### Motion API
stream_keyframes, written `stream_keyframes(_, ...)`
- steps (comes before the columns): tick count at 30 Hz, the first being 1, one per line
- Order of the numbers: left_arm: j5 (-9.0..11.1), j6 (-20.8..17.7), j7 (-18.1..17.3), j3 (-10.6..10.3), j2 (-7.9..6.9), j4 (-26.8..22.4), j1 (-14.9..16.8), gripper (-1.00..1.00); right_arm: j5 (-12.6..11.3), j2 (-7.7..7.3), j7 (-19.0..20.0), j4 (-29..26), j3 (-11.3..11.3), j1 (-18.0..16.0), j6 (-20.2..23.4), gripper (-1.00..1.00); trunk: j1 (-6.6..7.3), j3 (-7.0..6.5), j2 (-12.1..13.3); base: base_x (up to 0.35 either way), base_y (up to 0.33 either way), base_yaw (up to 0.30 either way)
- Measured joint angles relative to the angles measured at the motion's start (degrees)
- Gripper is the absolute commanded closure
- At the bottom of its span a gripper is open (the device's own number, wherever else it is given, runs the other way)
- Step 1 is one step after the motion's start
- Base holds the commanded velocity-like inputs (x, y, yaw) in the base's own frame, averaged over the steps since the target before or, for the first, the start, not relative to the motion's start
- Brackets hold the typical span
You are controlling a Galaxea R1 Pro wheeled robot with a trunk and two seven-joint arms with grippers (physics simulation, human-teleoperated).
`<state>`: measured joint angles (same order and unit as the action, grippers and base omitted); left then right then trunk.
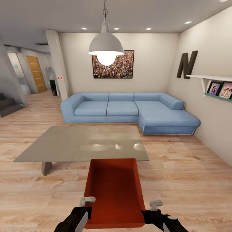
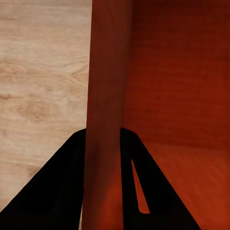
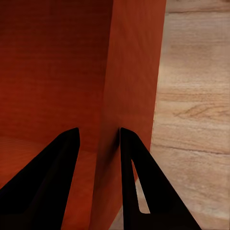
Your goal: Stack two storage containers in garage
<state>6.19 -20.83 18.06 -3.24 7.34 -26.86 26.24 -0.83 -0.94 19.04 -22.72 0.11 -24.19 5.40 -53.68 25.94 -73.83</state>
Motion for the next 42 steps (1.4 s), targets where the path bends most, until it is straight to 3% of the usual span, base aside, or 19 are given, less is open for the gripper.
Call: stream_keyframes(42,0.2,0.0,0.0,0.0,-0.06,0.0,0.0,1.0,0.1,0.02,0.1,0.0,-0.1,0.0,0.0,1.0,9.23,-10.65,16.9,0.0,0.0,0.177)
